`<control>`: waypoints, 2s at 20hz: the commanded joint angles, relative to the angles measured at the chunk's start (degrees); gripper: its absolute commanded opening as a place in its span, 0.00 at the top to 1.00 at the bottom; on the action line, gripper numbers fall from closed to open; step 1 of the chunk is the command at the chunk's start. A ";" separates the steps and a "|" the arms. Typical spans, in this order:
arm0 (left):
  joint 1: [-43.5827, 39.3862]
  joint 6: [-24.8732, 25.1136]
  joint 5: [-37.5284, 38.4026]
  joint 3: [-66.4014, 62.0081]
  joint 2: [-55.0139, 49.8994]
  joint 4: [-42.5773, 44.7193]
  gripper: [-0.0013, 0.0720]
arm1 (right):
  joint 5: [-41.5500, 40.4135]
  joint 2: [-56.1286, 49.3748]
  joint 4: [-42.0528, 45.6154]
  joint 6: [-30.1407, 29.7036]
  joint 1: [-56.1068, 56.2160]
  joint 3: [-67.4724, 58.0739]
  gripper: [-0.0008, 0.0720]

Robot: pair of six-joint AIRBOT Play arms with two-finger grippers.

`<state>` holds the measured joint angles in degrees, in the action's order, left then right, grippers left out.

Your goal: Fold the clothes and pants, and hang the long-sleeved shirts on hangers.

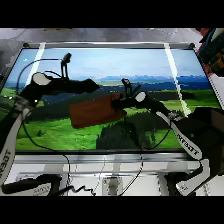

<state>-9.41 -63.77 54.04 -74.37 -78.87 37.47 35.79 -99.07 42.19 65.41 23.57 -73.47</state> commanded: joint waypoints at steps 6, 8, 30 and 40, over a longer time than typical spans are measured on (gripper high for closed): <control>8.48 7.45 0.04 -0.04 18.53 0.92 0.08 | 4.37 18.97 21.14 9.42 -15.61 -4.50 0.97; 10.99 13.40 0.02 -0.04 23.08 3.39 0.08 | 9.62 26.23 28.20 14.27 -23.19 -4.50 0.97; 15.91 13.66 0.04 -0.04 30.47 10.51 0.09 | 45.40 48.06 45.75 41.44 -89.33 -1.62 0.06; 15.91 13.66 0.04 -0.04 30.47 10.51 0.09 | 31.41 39.76 47.19 27.17 -42.32 -1.62 0.97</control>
<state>6.46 -50.11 54.11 -74.37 -48.45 47.97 73.21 -56.93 88.01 99.04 -33.36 -75.09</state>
